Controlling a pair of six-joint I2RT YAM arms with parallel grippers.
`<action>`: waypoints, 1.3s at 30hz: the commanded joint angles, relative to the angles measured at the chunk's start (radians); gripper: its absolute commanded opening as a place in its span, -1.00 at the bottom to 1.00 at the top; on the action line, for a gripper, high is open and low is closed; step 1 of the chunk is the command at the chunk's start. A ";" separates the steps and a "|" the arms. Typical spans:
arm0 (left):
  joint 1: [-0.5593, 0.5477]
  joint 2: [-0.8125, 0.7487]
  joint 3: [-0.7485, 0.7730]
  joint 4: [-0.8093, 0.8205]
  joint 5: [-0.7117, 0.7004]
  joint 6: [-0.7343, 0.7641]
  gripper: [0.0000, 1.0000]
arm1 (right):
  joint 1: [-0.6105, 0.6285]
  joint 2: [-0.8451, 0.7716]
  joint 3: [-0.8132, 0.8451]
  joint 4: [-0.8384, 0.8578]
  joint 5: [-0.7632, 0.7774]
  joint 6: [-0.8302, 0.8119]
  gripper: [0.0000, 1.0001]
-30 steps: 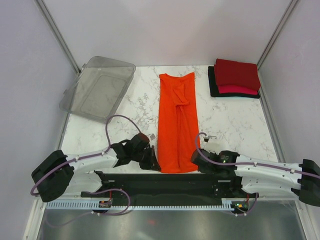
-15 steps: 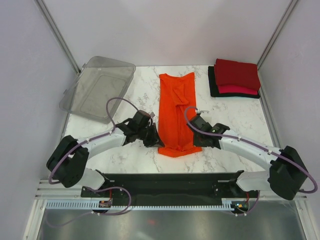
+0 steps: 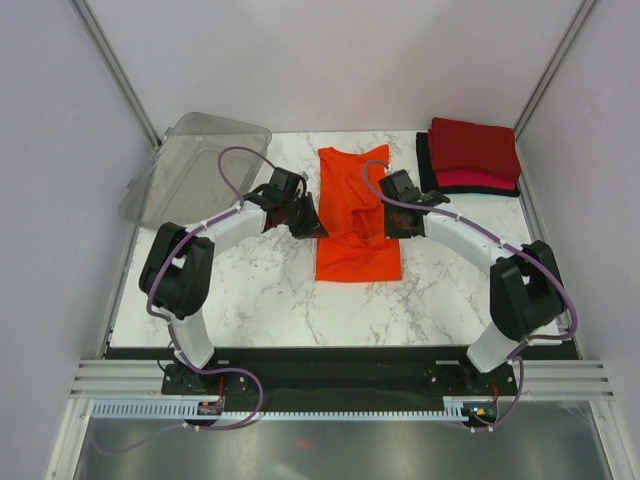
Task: Fold and stack the t-shirts
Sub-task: Fold the tshirt
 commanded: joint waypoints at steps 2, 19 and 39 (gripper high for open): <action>0.027 0.077 0.115 -0.029 0.021 0.092 -0.95 | -0.066 0.074 0.116 0.036 -0.038 -0.102 -1.00; 0.115 0.233 0.327 -0.034 0.035 0.075 -0.95 | -0.155 0.264 0.374 0.053 -0.162 -0.159 -1.00; 0.167 0.404 0.537 -0.068 0.011 0.131 -0.52 | -0.245 0.467 0.576 0.051 -0.228 -0.176 -0.38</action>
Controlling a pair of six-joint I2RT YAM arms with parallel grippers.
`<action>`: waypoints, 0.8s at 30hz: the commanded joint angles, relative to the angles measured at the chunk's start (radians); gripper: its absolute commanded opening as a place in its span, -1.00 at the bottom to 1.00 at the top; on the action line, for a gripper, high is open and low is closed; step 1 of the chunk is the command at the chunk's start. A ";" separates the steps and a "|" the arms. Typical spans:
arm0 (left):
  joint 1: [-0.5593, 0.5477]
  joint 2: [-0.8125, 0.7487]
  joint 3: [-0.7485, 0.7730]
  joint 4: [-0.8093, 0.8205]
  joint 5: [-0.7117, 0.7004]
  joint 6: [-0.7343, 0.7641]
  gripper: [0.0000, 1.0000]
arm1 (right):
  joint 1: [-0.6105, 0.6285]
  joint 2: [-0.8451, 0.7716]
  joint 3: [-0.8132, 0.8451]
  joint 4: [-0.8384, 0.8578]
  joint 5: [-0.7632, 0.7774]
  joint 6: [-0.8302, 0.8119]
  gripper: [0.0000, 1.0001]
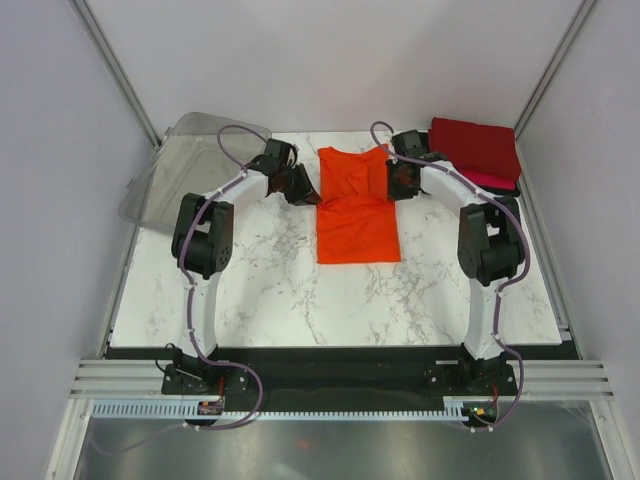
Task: Fold and stack the t-shirts
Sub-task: Fold the tshirt
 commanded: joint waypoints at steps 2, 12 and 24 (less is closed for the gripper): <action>0.005 -0.066 0.048 -0.035 -0.095 0.089 -0.39 | -0.030 0.006 0.133 -0.002 -0.041 -0.008 -0.32; -0.030 -0.195 -0.116 -0.003 -0.072 0.135 -0.31 | -0.026 -0.143 -0.083 0.045 -0.121 0.061 -0.35; -0.041 -0.043 -0.037 0.022 -0.008 0.115 -0.44 | -0.026 -0.141 -0.164 0.101 -0.153 0.078 -0.39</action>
